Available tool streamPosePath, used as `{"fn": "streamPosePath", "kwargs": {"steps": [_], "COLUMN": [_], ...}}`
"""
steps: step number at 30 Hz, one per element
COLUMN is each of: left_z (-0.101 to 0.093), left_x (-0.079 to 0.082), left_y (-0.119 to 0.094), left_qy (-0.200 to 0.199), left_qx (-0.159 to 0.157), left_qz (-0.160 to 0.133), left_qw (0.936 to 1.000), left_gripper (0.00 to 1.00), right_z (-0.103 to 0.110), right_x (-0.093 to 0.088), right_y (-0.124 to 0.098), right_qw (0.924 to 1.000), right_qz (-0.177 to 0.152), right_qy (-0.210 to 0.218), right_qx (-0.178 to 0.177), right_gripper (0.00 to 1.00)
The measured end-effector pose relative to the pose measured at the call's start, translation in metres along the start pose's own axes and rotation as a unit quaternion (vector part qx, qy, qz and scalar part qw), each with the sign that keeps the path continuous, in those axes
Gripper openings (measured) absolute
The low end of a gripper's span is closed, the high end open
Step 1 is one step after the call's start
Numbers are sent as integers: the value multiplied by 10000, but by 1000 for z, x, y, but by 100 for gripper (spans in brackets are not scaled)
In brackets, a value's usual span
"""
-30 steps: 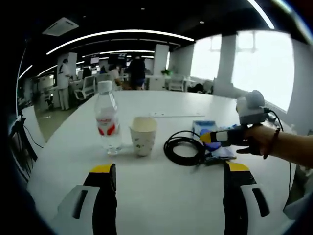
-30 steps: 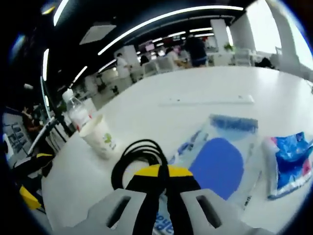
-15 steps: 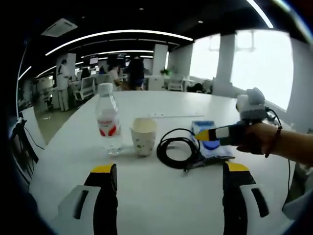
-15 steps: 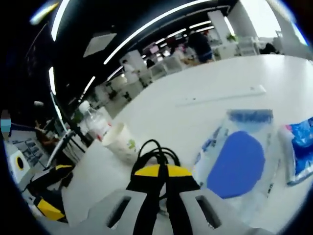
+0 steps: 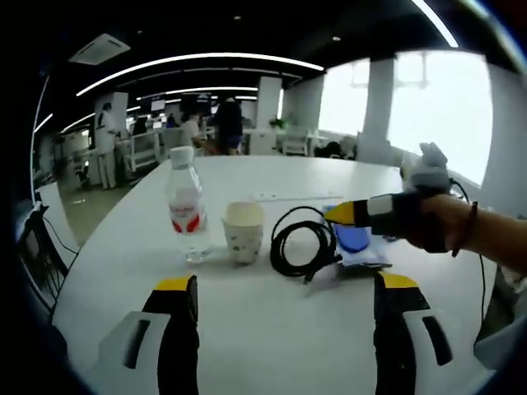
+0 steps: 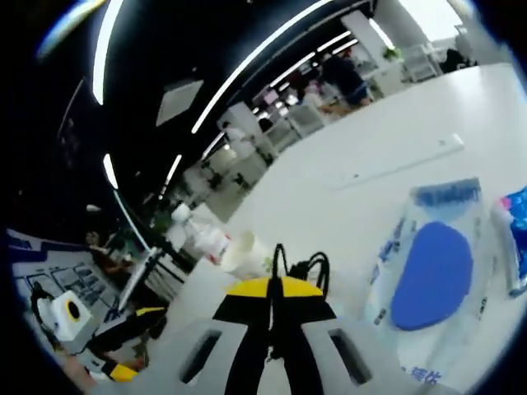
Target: Arrange the tabletop items into an orderly group along one side of the table until the central work area is clear of visible clutter.
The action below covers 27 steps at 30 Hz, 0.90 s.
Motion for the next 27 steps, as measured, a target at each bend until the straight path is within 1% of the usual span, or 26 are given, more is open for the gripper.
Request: {"fn": "streamPosePath", "kwargs": {"steps": [6, 8, 13, 14, 15, 17, 18, 19, 20, 21, 22, 27], "left_z": [-1, -2, -5, -6, -6, -8, -8, -9, -10, -11, -13, -17], "left_x": [2, 1, 3, 4, 4, 5, 5, 4, 2, 2, 1, -3], "left_y": [-3, -4, -6, -7, -7, -7, -7, -6, -6, -6, -5, -6], "left_qy": [-5, -34, -59, -54, -53, -51, -50, -53, -66, -70, -79, -37], "left_qx": [-13, -23, -71, -81, -88, -107, -110, -110, -117, -128, -142, -230], "left_qz": [-33, -19, -63, -65, -66, -84, -91, -86, -45, -41, -48, 17], "left_qw": [10000, 10000, 9999, 9999, 9999, 9999, 9999, 9999, 9999, 9999, 9999, 9997], "left_gripper": [87, 87, 86, 86, 86, 86, 87, 87, 86, 86, 86, 86], "right_z": [10, 14, 19, 20, 31, 31, 28, 24, 21, 21, 19, 10], "right_x": [7, 9, 15, 19, 29, 35, 35, 33, 29, 27, 25, 20], "right_y": [-7, -11, -21, -23, -26, -29, -30, -32, -34, -35, -37, -48], "right_qw": [9998, 9997, 9994, 9991, 9970, 9977, 9980, 9983, 9983, 9987, 9988, 9973], "right_qz": [-123, -116, -156, -244, -490, -462, -392, -277, -166, -175, -161, 16], "right_qy": [29, 53, -62, -125, 169, 99, -269, -443, -513, -422, -418, -731], "right_qx": [155, 212, 287, 324, 577, 488, 420, 268, 212, 217, 202, -14], "right_gripper": [0, 0, 0, 0, 0, 0, 0, 0, 0, 0, 0, 0]}}
Point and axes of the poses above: the point that each gripper's makers call its tool centre point, and the gripper's own axes: y roughly forward along the fingers, z roughly to its left, x roughly out of its top, the point moved 6 cm from there along -y, roughly backward along the fingers, and after that the axes turned 12 degrees about -z, right-handed, at the moved point
